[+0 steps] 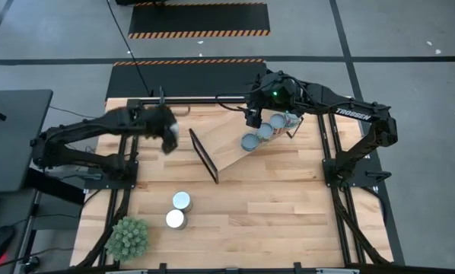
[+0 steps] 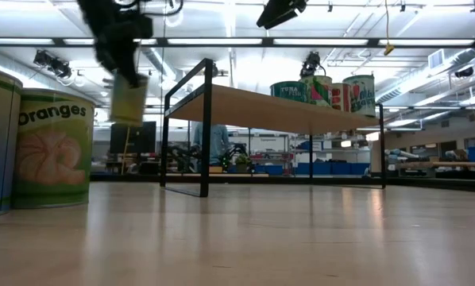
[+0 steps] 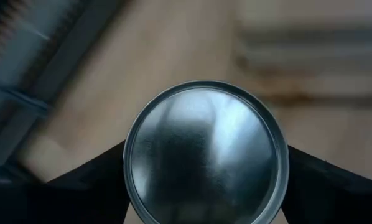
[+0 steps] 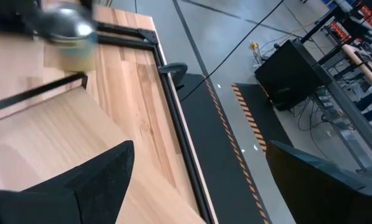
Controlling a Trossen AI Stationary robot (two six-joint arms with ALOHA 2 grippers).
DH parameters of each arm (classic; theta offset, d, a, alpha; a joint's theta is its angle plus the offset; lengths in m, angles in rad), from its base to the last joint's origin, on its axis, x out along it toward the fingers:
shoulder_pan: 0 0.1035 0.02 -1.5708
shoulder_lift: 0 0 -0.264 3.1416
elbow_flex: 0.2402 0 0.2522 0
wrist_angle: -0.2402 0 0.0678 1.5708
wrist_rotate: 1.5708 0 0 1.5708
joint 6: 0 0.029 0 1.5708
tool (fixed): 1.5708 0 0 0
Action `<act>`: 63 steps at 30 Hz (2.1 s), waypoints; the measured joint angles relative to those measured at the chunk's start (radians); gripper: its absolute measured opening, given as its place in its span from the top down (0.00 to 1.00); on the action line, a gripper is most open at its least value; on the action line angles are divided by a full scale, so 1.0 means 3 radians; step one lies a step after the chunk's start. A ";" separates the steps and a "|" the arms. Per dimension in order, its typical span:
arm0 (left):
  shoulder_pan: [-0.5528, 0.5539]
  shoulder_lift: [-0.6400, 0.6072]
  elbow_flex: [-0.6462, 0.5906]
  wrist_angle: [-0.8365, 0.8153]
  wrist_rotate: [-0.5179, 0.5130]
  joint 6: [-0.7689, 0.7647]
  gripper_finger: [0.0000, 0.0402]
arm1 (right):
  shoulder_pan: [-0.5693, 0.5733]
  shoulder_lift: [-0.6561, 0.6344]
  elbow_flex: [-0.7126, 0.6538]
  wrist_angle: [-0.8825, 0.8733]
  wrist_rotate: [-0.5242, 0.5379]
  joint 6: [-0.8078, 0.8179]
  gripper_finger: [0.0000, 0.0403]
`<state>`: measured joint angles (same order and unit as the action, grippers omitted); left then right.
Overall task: Pick and place cans onto a shelf
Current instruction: Put the canned carrots on the shelf
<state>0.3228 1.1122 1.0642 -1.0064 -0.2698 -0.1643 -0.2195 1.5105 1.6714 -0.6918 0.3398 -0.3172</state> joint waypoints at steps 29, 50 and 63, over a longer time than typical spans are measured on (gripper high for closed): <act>0.0786 0.1606 0.1404 0.1813 0.2003 0.0526 0.20 | -0.0168 -0.0142 0.0572 -0.0784 0.0258 0.0341 0.08; 0.0309 0.2074 0.1757 0.1420 0.1642 0.1281 0.19 | -0.0170 -0.0142 0.0571 -0.0726 0.0196 0.0388 0.08; 0.0180 0.2189 0.1754 0.1584 0.1356 0.1422 0.12 | -0.0170 -0.0142 0.0568 -0.0701 0.0195 0.0430 0.08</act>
<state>0.3768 1.7689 1.5906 -0.5312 0.1370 0.2622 -0.2707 1.4677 1.8420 -0.9020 0.3982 -0.1882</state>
